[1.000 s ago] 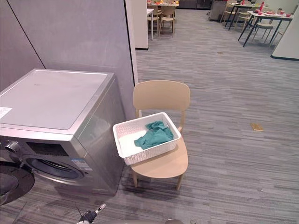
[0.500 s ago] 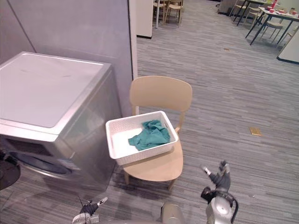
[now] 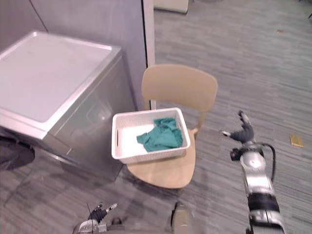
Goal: Pick up the laundry basket with both hands and put the clothes into the washing machine.
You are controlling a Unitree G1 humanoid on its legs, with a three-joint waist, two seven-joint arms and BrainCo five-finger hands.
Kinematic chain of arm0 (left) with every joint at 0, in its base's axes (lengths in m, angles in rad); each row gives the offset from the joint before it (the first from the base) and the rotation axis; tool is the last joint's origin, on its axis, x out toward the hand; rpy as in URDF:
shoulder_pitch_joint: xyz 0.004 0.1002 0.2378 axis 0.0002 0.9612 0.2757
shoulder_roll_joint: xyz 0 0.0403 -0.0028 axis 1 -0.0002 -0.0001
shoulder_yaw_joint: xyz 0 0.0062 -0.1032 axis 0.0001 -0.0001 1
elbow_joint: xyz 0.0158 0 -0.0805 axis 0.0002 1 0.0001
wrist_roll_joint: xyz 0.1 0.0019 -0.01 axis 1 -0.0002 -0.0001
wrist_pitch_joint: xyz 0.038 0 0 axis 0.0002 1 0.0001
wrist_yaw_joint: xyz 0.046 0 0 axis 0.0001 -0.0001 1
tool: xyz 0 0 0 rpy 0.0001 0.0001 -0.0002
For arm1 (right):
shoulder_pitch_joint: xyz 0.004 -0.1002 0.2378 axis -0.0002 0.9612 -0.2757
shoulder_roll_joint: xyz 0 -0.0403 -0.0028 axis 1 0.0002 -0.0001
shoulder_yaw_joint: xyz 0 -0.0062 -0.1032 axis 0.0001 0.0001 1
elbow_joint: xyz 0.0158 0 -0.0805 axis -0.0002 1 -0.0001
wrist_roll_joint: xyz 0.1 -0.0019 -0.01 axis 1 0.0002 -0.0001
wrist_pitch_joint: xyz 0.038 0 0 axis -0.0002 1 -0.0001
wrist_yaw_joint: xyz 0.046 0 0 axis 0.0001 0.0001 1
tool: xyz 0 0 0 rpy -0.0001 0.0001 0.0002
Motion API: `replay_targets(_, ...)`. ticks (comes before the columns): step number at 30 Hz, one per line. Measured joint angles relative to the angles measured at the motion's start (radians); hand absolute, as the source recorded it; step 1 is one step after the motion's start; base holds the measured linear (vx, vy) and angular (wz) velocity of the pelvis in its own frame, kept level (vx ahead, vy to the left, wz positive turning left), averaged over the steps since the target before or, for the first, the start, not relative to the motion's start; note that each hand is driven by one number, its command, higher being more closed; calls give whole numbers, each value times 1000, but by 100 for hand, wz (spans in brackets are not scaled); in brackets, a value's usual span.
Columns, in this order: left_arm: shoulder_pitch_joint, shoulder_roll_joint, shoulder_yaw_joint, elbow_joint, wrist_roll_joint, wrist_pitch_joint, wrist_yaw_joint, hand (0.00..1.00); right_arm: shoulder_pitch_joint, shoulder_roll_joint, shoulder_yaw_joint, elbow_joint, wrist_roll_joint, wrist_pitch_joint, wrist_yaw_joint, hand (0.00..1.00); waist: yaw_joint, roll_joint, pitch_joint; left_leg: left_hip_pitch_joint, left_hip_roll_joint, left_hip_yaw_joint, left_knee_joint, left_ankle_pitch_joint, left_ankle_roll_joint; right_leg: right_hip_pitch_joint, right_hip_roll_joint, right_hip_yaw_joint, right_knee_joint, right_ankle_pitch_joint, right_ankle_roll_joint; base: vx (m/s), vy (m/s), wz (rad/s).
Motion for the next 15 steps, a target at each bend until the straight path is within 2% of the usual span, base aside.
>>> replay_targets(2,-38,7,-33,-10,-26,-12,2,0,-147,-55,134,79,2,-7,23,0,19,11,66,-45,-26,-20,23,8,1,-29,-21,3,-5,26,10,-216,46,15)
replay_targets(4,-50,6,-43,-21,-37,-25,3,0,-215,-80,203,107,2,-17,39,0,35,30,100,-67,-38,-30,37,9,2,-39,-34,2,-8,35,15,-158,28,14)
replay_targets(6,-54,20,-62,-31,-53,-32,6,0,-292,-91,302,146,3,-25,52,0,41,37,126,-92,-47,-43,41,12,2,-60,-41,0,-4,41,16,-124,10,10)
replay_targets(11,-87,43,-67,-41,-70,-43,21,0,-434,-149,431,222,-2,-28,71,0,54,36,214,-142,-65,-65,44,41,3,-106,-63,-8,20,53,10,-47,-4,12)
replay_targets(15,-98,53,-72,-40,-103,-44,37,0,-530,-167,505,279,-15,-28,66,0,60,35,245,-191,-77,-85,56,48,2,-150,-80,-22,47,52,12,-2,-8,15)
